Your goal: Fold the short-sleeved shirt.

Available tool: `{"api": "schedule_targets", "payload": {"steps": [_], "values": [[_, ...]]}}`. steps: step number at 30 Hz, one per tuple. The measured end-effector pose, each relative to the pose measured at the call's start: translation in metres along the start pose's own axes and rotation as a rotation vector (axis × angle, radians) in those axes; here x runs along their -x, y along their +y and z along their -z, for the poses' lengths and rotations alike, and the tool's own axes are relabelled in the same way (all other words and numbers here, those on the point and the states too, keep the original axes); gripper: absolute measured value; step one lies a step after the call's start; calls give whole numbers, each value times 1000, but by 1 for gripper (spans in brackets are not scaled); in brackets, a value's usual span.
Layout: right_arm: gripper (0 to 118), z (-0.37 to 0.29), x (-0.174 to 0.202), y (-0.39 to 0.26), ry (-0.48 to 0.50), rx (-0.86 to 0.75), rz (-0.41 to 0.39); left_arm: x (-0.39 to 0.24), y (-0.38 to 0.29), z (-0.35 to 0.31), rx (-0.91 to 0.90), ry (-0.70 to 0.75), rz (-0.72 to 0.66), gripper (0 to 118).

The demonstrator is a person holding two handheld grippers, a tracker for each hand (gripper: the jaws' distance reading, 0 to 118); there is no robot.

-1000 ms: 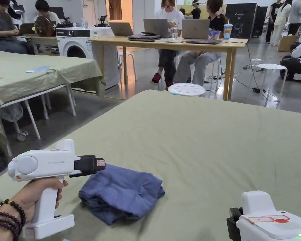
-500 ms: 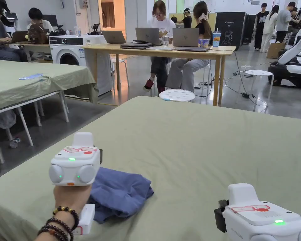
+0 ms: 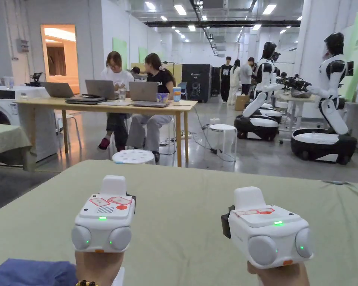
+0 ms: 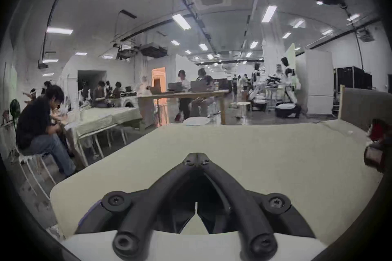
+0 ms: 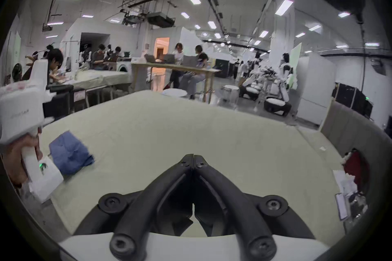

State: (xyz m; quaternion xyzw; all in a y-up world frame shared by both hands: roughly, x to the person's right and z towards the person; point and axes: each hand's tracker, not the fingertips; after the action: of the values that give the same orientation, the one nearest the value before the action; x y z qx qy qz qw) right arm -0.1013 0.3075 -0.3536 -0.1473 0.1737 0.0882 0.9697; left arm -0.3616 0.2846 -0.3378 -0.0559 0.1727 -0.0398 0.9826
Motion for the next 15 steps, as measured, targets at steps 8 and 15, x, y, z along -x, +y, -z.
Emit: {"api": "schedule_targets", "payload": {"steps": [8, 15], "values": [[0, -16, -130, 23, -151, -77, 85, -133, 59, -2, -61, -138, 13, 0], [0, 1, -228, 32, -284, -155, 116, -223, 89, 14, -73, -210, -43, 0]]}}
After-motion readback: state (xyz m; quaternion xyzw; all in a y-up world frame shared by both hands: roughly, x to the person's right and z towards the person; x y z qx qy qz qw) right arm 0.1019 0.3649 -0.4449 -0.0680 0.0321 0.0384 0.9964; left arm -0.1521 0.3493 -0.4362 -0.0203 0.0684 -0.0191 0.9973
